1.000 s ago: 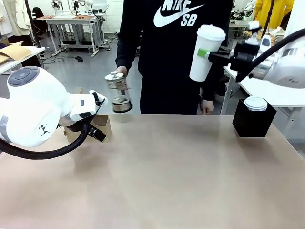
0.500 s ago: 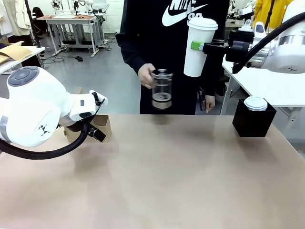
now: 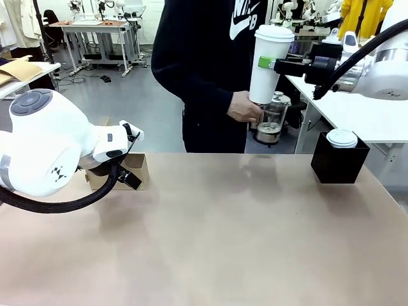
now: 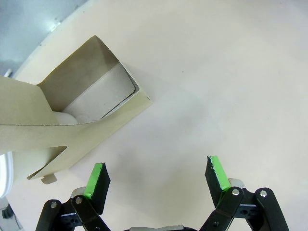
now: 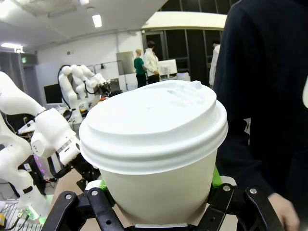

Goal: Pour a drink into a cup and package it in a carrier.
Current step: Position the Cup Carrier in the center of the table.

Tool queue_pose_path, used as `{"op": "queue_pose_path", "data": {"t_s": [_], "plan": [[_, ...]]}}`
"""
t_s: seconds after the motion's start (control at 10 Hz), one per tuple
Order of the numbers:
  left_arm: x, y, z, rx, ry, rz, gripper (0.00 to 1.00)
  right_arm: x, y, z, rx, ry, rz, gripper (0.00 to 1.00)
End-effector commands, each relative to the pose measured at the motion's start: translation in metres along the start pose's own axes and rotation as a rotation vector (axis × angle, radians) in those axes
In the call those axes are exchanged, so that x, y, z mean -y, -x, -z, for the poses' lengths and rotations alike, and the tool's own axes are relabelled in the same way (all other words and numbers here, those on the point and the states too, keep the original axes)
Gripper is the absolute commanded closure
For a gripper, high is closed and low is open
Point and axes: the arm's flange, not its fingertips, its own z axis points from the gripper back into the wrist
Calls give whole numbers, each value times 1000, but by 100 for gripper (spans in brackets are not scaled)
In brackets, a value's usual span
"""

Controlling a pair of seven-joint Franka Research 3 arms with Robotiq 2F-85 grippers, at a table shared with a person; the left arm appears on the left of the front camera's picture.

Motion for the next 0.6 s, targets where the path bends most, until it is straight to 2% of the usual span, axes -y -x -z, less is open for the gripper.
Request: {"op": "queue_pose_path", "data": {"t_s": [0.0,0.4,0.5], "plan": [[-1,0,0,1,2,-2,0,-3,-1,1,26,5,-16,19],[0,0,0,0,0,0,0,-3,-1,1,26,5,-16,19],[-1,-8,-20,6,-2,-13,0,-3,-1,1,26,5,-16,19]]}}
